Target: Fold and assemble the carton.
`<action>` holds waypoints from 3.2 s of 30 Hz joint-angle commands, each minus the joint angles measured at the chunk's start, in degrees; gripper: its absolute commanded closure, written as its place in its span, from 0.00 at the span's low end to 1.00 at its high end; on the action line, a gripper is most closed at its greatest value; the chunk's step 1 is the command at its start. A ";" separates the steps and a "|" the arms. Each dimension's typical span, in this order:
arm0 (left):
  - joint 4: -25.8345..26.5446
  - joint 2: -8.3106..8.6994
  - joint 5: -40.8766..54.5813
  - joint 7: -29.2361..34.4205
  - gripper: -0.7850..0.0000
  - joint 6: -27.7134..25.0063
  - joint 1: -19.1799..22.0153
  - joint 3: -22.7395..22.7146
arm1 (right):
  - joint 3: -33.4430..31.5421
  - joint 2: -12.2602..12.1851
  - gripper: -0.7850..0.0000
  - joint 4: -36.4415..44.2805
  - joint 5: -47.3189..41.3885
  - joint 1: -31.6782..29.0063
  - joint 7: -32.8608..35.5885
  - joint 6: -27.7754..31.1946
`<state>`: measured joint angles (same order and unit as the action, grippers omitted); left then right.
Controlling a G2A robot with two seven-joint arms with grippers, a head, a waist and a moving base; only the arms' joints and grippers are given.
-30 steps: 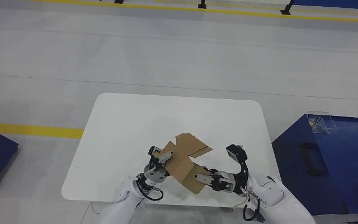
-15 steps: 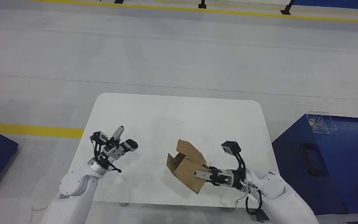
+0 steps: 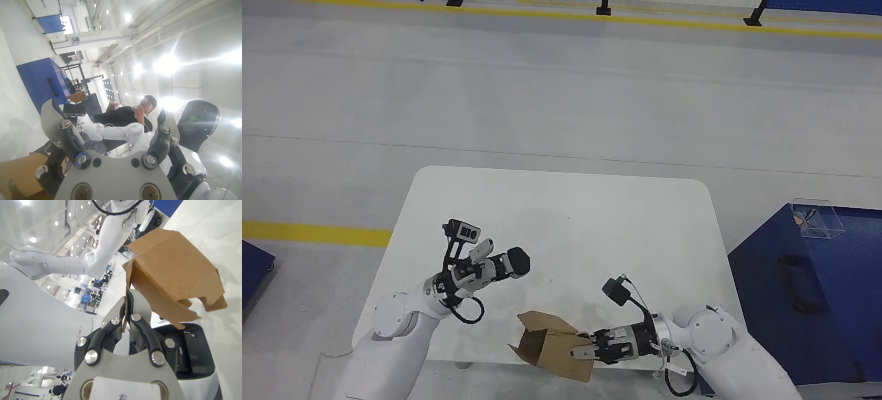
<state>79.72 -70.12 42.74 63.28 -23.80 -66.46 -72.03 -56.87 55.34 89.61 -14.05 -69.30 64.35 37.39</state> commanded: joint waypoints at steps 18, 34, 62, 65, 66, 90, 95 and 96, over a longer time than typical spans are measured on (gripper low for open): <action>-9.47 -0.85 -4.84 9.88 0.00 9.68 5.74 9.04 | -7.08 -1.97 1.00 8.04 5.75 -4.11 -4.13 -0.62; -9.33 -0.85 -4.75 10.19 0.00 8.75 5.75 8.95 | -7.08 -1.97 1.00 8.04 5.75 -4.11 -4.13 -0.62; -5.22 -0.04 -13.63 4.63 0.00 9.00 5.22 7.62 | -7.89 -2.05 1.00 8.68 7.66 -4.04 -6.10 -2.43; 0.91 1.20 -22.82 0.95 0.00 10.62 3.23 4.94 | -9.73 -2.36 1.00 8.96 9.47 -4.48 -7.71 -3.56; 3.23 1.67 -26.05 -0.69 0.00 11.55 2.21 3.65 | -10.46 -2.49 1.00 9.10 9.72 -4.64 -7.91 -3.70; 34.43 7.14 -66.39 -1.27 0.00 24.63 -15.29 -5.75 | -13.23 -3.53 1.00 12.60 13.77 -4.03 -4.49 -10.39; 34.90 7.11 -69.71 -3.76 0.00 26.76 -15.20 -3.62 | -10.91 -3.29 1.00 10.85 12.07 -1.88 -1.50 -9.24; 34.78 7.11 -69.90 -3.81 0.00 26.98 -14.97 -3.43 | -10.67 -3.26 1.00 10.49 11.69 -1.52 -1.09 -9.22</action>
<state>114.69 -63.02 -26.94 59.46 2.91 -81.73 -75.68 -67.79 52.05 100.53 -1.82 -71.24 62.75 28.14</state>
